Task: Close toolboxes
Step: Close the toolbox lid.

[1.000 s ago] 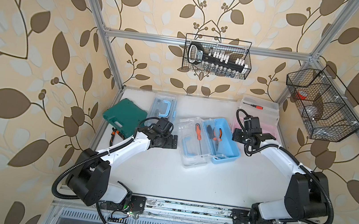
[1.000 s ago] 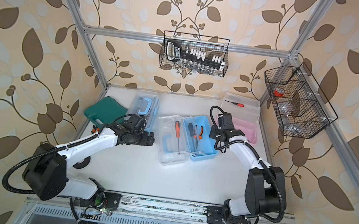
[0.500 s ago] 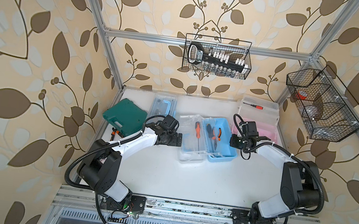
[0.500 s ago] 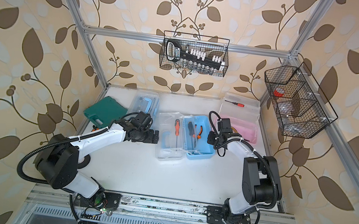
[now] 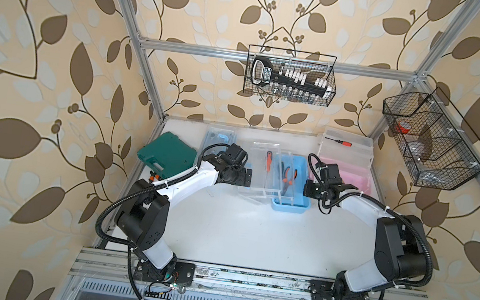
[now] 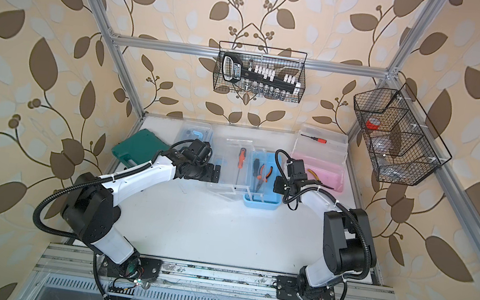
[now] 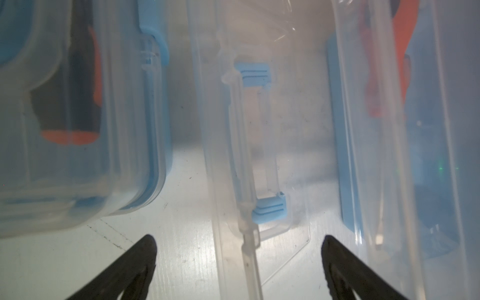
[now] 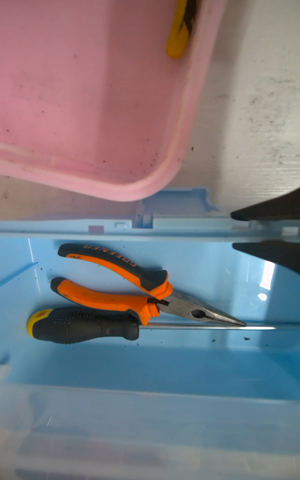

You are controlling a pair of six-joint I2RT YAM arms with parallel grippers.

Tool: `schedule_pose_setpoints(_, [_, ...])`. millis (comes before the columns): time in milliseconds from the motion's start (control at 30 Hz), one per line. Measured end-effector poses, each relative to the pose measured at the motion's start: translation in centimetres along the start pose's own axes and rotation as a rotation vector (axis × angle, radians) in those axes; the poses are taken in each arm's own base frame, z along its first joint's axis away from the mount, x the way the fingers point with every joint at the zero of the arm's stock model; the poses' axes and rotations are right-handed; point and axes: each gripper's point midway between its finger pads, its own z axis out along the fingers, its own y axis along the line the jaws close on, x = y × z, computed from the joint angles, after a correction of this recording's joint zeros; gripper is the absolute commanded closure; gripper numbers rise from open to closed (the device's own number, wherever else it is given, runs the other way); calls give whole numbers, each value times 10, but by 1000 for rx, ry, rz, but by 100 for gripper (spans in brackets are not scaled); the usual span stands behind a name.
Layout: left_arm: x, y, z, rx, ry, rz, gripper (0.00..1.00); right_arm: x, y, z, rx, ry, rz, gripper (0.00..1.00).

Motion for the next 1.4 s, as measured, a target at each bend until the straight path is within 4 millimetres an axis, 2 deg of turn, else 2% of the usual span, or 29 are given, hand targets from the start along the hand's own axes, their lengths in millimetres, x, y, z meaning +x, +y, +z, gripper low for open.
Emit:
schedule_pose_setpoints(233, [-6,-17,-1,-6,1,47,1,4,9,-1,-1,-8,-5,96])
schedule_pose_setpoints(467, [-12,-35,-6,-23,-2,101,1,7,10,-2,-8,-18,16,85])
schedule_pose_setpoints(700, [-13,-50,-11,-32,-12,145,1,19,10,1,-19,9,34,80])
schedule_pose_setpoints(1033, [-13,-76,-21,-17,-39,202,1,22,9,2,-16,17,41,69])
schedule_pose_setpoints(1267, [-14,-79,-22,-51,-44,224,1,22,9,5,-18,15,40,67])
schedule_pose_setpoints(1333, [-14,-81,-22,-67,-46,238,1,20,8,6,-18,12,42,64])
schedule_pose_setpoints(1400, [-14,-88,-23,-52,-50,248,1,18,8,7,-23,5,51,57])
